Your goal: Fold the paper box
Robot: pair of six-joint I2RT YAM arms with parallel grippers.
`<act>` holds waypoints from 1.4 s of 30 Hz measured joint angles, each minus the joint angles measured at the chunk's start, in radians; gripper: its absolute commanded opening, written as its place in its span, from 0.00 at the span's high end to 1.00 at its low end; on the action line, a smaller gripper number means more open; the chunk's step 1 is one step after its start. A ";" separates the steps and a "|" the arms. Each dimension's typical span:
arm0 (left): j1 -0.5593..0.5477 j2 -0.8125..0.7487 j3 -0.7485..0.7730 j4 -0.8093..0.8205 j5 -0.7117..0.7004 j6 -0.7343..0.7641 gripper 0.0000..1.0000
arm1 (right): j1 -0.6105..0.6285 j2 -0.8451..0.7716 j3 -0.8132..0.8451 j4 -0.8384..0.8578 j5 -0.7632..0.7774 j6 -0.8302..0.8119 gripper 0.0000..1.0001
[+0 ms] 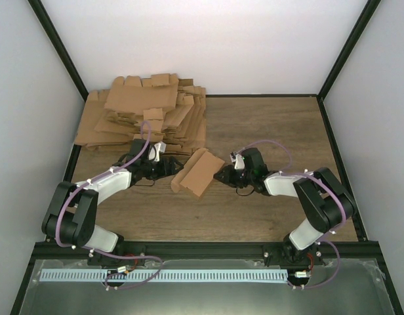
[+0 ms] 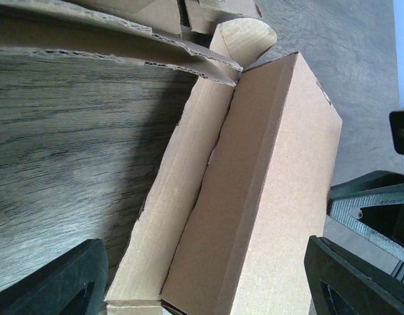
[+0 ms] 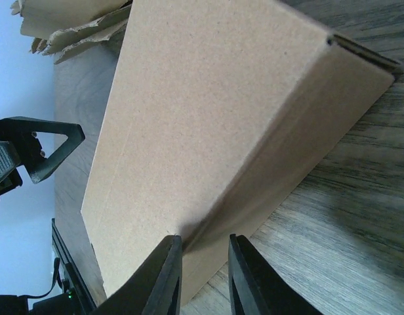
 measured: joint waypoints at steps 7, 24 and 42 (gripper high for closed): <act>0.000 0.000 0.000 -0.002 0.000 0.000 0.17 | 0.003 0.000 0.000 0.005 -0.010 0.010 0.77; 0.000 0.008 0.000 -0.010 -0.003 0.006 0.19 | 0.005 0.054 0.040 0.021 -0.029 0.012 0.87; 0.000 -0.067 0.040 -0.084 -0.037 0.038 0.16 | 0.005 0.006 -0.116 0.024 0.014 -0.024 0.88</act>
